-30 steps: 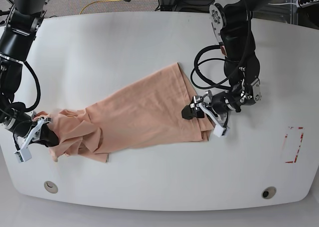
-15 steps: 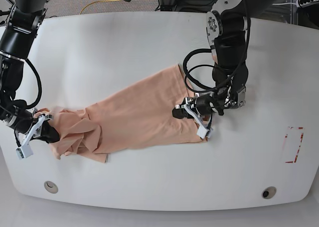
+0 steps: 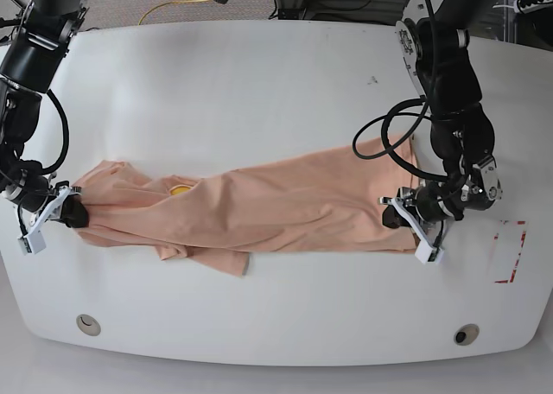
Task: Fold the T-shirt properly
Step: 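Grasp the shirt edge with the left gripper and pull it taut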
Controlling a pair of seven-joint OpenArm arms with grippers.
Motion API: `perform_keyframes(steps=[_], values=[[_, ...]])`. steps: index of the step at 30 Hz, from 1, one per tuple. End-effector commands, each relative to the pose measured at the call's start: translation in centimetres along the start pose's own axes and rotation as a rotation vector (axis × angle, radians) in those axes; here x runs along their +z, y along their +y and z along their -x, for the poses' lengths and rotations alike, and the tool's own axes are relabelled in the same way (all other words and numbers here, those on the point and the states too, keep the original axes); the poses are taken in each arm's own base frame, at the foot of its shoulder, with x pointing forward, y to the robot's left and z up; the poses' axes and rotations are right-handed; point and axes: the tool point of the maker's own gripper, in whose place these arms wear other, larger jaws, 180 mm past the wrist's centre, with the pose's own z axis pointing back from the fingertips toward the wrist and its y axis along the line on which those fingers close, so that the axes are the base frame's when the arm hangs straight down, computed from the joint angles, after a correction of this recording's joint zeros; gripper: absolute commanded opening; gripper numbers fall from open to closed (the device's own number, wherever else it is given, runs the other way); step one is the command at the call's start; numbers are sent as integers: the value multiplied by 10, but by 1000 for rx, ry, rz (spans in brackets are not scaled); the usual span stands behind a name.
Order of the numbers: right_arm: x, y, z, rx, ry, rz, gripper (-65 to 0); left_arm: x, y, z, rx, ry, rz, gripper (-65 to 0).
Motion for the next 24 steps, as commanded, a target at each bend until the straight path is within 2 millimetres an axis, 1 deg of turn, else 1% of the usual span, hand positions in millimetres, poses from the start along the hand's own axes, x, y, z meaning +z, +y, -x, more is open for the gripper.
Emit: perform_keyframes(steps=[1, 4, 6, 9, 12, 14, 17, 18, 20, 23, 24], values=[[12, -3, -28, 26, -82, 7, -650, 21, -1, -42, -59, -111, 11, -650], [7, 3, -29, 18, -92, -10, -650, 39, 6, -55, -89, -140, -4, -650], [8, 3, -31, 20, -96, -8, -650, 55, 8, -70, -125, -174, -17, -650], [9, 4, -48, 33, -131, -11, -650, 71, 9, -88, -163, -214, -35, -650], [13, 5, -66, 48, -168, -10, -650, 89, 5, -112, -214, -271, -53, -650], [18, 5, -87, 66, -208, -2, -650, 104, 4, -132, -255, -317, -78, -650], [28, 0, -116, 106, -243, 49, -650, 122, -2, -165, -301, -387, -99, -650], [29, -1, -122, 117, -248, 59, -650, 126, -3, -171, -309, -397, -101, -650], [33, 3, -144, 167, -266, 76, -650, 137, -7, -190, -330, -421, -111, -650], [37, 14, -170, 221, -290, 75, -650, 145, 2, -190, -343, -386, -144, -650], [43, 14, -181, 237, -305, 86, -650, 147, 3, -192, -340, -393, -147, -650]])
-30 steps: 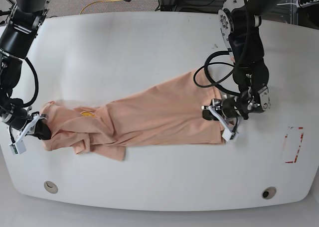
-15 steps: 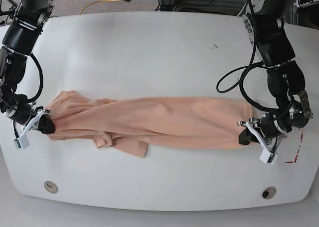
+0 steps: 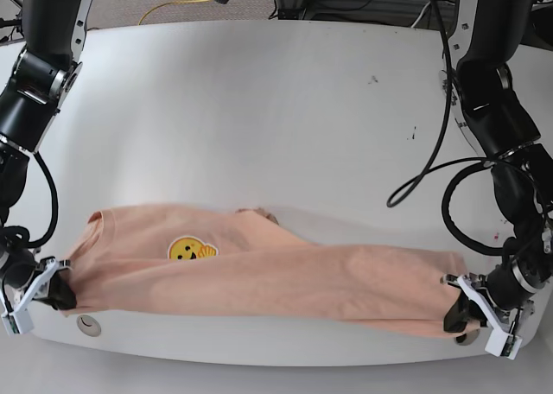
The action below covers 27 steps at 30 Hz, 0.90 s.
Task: Fold the T-shirt properly
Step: 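Grasp the shirt edge with the left gripper and pull it taut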
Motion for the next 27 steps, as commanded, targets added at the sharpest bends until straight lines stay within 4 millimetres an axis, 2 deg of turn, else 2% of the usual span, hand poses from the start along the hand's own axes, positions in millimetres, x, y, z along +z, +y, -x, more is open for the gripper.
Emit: perform_keyframes(steps=[1, 2, 5, 9, 14, 17, 19, 22, 24, 26, 27], values=[[20, -12, -42, 47, -100, 41, -650, 12, 10, -19, -17, -57, -32, -650], [24, -15, -51, 57, -115, 50, -650, 19, 15, -25, -15, -83, -50, -650], [33, -15, -75, 107, -127, 59, -650, 52, 27, -58, -48, -197, -133, -650], [53, -25, -103, 143, -167, 102, -650, 75, 44, -92, -61, -266, -187, -650], [72, -31, -119, 183, -205, 117, -650, 93, 59, -114, -66, -316, -227, -650], [78, -31, -119, 186, -217, 100, -650, 94, 67, -113, -56, -305, -229, -650], [75, -26, -109, 167, -214, 59, -650, 92, 66, -112, -53, -304, -226, -650], [77, -30, -88, 123, -202, 34, -650, 83, 65, -89, -36, -254, -216, -650], [74, -31, -67, 78, -191, 18, -650, 76, 60, -78, -23, -232, -200, -650], [73, -32, -35, 10, -169, -3, -650, 62, 52, -53, 4, -184, -173, -650], [73, -32, -26, -5, -162, -8, -650, 60, 50, -45, 11, -168, -167, -650]])
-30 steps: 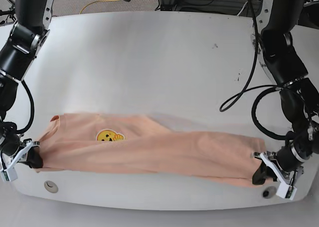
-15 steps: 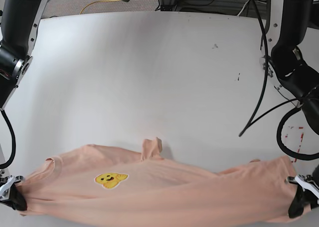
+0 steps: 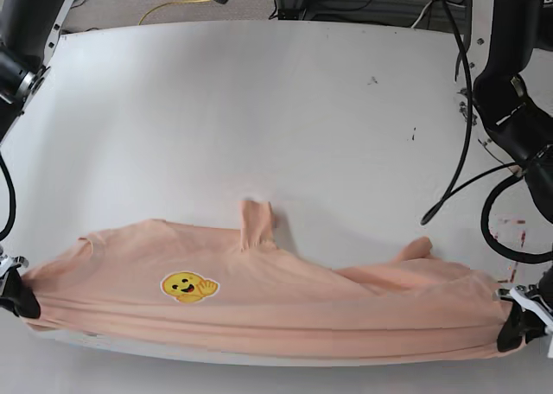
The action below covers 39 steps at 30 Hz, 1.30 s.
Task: Fold the T-shirt properly
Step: 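Grasp the shirt edge with the left gripper and pull it taut, then swing the shirt back and lay it across the table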
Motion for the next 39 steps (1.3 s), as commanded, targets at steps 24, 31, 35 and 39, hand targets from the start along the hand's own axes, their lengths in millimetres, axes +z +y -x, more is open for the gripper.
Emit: perform_keyframes(steps=[24, 31, 35, 39], values=[[64, 90, 250, -324, 330, -15, -650, 121, -23, 260, 203, 561, 21, -650], [87, 111, 294, -387, 443, -27, -648, 150, -25, 291, 205, 675, 22, -650], [94, 128, 315, -448, 476, -35, -568, 157, -28, 299, 210, 703, 26, -650], [103, 135, 327, -478, 503, -33, -336, 158, -28, 300, 198, 715, 30, -650]])
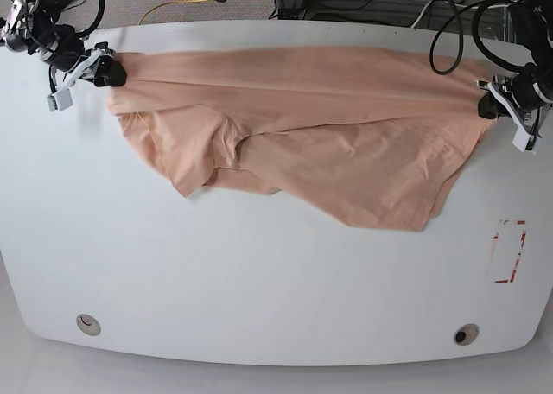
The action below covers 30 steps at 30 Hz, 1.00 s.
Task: Fold the T-shirt properly
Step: 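Swing the shirt back and lay it across the table, then move the right gripper along the shirt side and regrasp it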
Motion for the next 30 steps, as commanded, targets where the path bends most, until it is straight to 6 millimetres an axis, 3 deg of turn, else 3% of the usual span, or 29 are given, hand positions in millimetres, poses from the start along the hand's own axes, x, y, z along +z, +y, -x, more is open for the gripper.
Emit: perform_keyframes(steps=[1, 3, 6, 12, 15, 21, 30], values=[[8, -1, -6, 16, -26, 6, -284, 6, 3, -12, -32, -25, -13, -650], [8, 1, 3, 5, -15, 1, -165, 5, 2, -7, -33, -10, -10, -650], [12, 10, -2, 50, -24, 0, -84, 5, 1, -5, -33, -5, -8, -650], [29, 68, -33, 160, -150, -131, -81, 5, 1, -2, -31, 2, -8, -650], [32, 81, -44, 161, -195, -178, -81, 5, 1, 1, -30, 10, -7, -650], [22, 72, -62, 182, -215, -141, -81, 9, 10, 4, -45, 36, -43, -650], [-29, 73, -84, 261, -141, -141, -81, 10, 21, 12, -61, 84, -105, -650]])
